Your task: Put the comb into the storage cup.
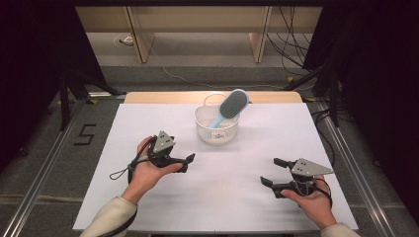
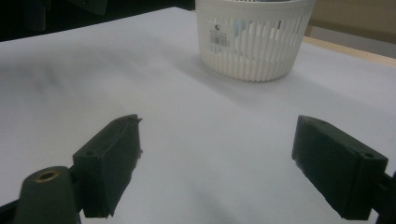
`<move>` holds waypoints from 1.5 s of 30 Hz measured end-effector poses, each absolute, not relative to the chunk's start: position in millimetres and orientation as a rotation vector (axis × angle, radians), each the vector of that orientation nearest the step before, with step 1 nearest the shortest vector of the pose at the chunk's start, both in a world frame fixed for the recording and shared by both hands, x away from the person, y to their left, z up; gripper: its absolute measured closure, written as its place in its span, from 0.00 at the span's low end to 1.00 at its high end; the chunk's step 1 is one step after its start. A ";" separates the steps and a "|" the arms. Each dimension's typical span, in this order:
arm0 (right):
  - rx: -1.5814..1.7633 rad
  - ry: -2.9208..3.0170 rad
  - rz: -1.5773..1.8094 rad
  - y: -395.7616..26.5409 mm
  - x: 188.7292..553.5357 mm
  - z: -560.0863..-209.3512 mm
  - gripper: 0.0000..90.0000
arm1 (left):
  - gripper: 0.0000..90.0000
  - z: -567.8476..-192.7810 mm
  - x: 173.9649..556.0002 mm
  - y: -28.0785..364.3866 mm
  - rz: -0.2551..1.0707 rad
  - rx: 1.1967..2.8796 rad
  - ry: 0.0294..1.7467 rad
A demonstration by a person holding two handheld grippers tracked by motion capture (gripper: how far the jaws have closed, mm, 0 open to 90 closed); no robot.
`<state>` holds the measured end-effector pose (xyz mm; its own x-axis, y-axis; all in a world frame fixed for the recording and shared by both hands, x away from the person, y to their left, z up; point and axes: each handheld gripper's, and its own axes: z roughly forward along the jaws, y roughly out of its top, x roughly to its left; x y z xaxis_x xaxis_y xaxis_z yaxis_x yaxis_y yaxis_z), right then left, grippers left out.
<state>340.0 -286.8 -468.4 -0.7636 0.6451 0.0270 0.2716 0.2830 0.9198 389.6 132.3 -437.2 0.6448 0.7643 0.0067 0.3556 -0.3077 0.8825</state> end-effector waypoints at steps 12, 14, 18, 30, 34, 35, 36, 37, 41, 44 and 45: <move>0.831 2.206 1.473 -287.0 339.9 -468.4 0.18 | 0.05 -447.2 379.0 149.2 0.549 1.913 0.908; 0.830 2.208 1.475 -286.9 340.2 -468.6 0.18 | 0.05 -448.5 377.6 151.0 0.547 1.912 0.911; 0.831 2.208 1.473 -286.8 340.0 -468.4 0.18 | 0.05 -450.7 375.0 153.2 0.548 1.914 0.909; 0.830 2.207 1.472 -287.0 340.0 -468.4 0.18 | 0.05 -454.3 366.3 159.6 0.552 1.907 0.906; 0.829 2.206 1.472 -286.7 340.0 -468.3 0.18 | 0.05 -455.9 362.5 161.0 0.562 1.901 0.902; 0.828 2.206 1.471 -286.7 339.9 -468.3 0.18 | 0.05 -456.4 361.4 161.3 0.560 1.899 0.903; 0.827 2.207 1.471 -286.6 339.9 -468.3 0.18 | 0.05 -456.7 360.7 161.8 0.562 1.902 0.903; 0.827 2.207 1.471 -286.7 340.0 -468.4 0.18 | 0.05 -457.3 359.9 162.2 0.565 1.905 0.902; 0.828 2.207 1.471 -286.7 340.1 -468.5 0.18 | 0.05 -460.1 357.1 162.6 0.561 1.905 0.911; 0.825 2.208 1.471 -286.6 340.1 -468.5 0.18 | 0.05 -460.8 356.6 161.5 0.559 1.911 0.906; 0.824 2.208 1.470 -286.6 340.2 -468.6 0.18 | 0.05 -460.8 356.6 161.1 0.560 1.910 0.905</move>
<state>340.2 -286.6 -468.6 -0.7643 0.6445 0.0212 0.2683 0.2878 0.9194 356.6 161.1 -460.8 0.6261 0.7796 0.0153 0.3613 -0.3075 0.8803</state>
